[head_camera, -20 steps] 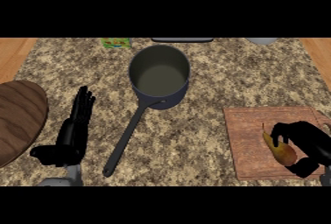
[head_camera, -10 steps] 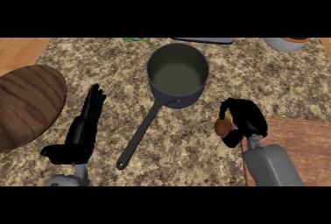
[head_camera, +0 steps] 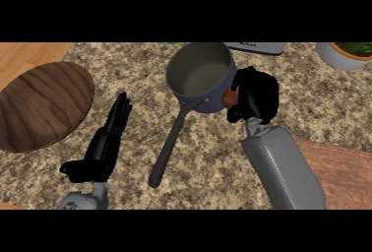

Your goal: Pick the pear from the cutting board and place it in the pot

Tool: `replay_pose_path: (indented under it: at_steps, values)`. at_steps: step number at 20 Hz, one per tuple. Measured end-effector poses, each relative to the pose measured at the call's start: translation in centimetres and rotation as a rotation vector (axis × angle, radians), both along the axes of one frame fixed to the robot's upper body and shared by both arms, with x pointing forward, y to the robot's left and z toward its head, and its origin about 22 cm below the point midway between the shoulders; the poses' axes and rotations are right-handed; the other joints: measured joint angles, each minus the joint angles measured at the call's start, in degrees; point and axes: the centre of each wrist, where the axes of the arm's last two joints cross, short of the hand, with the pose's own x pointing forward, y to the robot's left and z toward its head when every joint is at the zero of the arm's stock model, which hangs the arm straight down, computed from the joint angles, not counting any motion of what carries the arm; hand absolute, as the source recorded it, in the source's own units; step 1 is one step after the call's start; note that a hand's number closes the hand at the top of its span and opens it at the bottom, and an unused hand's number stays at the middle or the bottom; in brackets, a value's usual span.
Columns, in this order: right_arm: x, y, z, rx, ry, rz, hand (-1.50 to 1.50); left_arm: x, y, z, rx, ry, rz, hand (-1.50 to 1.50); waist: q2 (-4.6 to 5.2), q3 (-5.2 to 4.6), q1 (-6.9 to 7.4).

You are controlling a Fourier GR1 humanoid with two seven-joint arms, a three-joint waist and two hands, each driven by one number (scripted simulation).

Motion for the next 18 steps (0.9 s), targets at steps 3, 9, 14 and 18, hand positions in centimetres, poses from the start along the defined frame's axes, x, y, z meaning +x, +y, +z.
replay_pose_path:
  at_steps: [3,9,14,18]
  values:
    - [0.8,2.1,2.2,-0.041,-0.079,-0.101,1.5,0.1,-0.6,0.1,-0.001,0.0,-0.026,0.0,0.13,-0.11,1.12]
    - [2.1,5.2,5.2,-0.135,-0.188,-0.275,1.5,0.5,-1.4,0.3,-0.001,-0.005,-0.056,0.0,0.54,-0.1,2.59]
    - [3.1,6.7,7.0,-0.195,-0.25,-0.352,1.5,0.8,-1.9,0.4,0.001,-0.005,-0.067,0.0,0.82,0.02,2.66]
    - [3.8,7.4,7.8,-0.229,-0.265,-0.402,1.5,1.0,-2.3,0.4,0.0,-0.004,-0.068,0.0,0.82,0.12,2.5]
